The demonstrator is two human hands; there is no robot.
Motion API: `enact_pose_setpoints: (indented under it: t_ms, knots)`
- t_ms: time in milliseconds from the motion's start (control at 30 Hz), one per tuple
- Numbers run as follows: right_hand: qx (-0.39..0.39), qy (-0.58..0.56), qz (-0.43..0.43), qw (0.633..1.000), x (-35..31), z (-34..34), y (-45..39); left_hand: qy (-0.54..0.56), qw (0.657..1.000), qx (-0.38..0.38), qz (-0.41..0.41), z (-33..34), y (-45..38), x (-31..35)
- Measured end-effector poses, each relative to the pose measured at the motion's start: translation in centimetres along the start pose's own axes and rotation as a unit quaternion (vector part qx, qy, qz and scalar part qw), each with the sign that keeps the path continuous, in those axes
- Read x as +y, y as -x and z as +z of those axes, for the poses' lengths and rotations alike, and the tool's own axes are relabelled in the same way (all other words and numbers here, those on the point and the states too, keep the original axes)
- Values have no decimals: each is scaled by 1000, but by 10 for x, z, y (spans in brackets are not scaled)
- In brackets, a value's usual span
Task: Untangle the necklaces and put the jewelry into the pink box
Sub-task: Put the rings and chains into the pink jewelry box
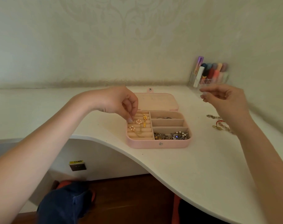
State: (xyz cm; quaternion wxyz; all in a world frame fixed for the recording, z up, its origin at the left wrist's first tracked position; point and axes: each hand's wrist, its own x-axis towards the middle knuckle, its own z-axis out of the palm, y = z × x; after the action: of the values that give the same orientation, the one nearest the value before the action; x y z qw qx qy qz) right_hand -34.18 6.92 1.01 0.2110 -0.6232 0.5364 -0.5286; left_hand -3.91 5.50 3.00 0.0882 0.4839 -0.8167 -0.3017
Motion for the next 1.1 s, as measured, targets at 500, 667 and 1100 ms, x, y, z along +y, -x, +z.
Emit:
enact_pose_setpoints:
  t_ms: [500, 667, 1100]
  knots:
    - [-12, -11, -9, 1000, -2, 3, 3, 37, 999, -2, -8, 4, 2, -7]
    - [-22, -18, -17, 999, -1, 5, 2, 46, 998, -2, -43, 5, -1, -5]
    - [-35, -7, -27, 999, 4, 5, -1, 156, 971, -72, -168, -7, -17, -2]
